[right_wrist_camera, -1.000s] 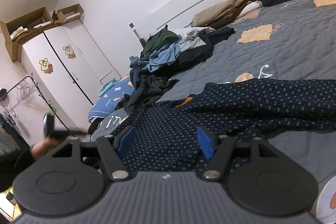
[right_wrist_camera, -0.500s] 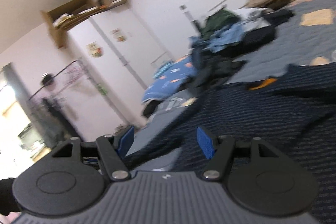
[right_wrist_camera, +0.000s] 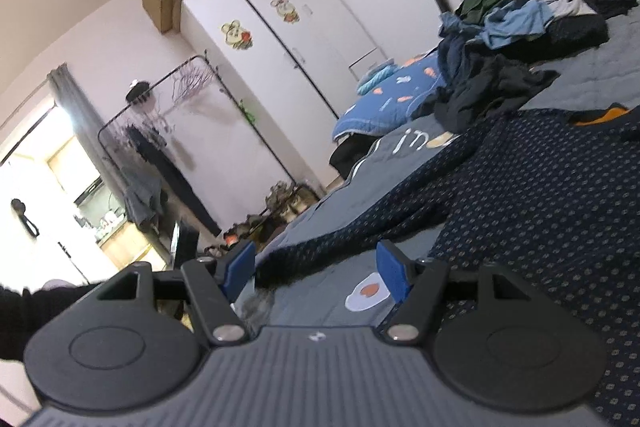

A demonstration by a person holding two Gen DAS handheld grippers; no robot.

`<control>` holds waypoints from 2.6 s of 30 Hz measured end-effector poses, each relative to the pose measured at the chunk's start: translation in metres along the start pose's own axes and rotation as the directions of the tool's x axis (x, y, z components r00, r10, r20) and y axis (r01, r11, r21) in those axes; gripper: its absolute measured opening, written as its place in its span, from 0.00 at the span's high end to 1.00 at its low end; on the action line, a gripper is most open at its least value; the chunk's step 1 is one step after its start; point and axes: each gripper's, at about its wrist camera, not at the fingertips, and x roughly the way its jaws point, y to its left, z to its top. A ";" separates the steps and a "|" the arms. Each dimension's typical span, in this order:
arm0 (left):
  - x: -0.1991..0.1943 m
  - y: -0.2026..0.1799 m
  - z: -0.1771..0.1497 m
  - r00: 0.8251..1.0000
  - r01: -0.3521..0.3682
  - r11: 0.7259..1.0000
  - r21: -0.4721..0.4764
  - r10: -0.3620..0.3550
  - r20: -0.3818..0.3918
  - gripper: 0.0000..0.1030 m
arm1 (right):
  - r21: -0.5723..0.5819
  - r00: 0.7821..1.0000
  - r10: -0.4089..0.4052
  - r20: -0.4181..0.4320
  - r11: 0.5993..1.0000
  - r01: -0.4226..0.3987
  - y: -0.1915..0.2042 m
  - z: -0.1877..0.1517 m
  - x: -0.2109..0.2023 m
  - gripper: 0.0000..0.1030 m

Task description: Fold clothes

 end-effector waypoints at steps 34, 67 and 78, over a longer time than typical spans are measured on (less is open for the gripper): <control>0.042 0.077 0.009 0.987 0.112 0.713 -0.693 0.003 0.163 0.43 | 0.022 0.999 0.001 -0.045 1.000 0.000 0.001 -0.012 0.016 0.35; -0.017 0.057 -0.024 0.993 0.005 0.729 -0.684 0.075 0.087 0.92 | 0.010 0.998 -0.062 -0.009 0.998 0.062 -0.002 -0.002 0.005 0.35; -0.016 -0.177 0.048 0.912 0.337 0.882 -0.330 -0.218 0.347 0.40 | 0.012 0.957 -0.288 0.031 0.958 0.288 -0.035 0.002 -0.020 0.34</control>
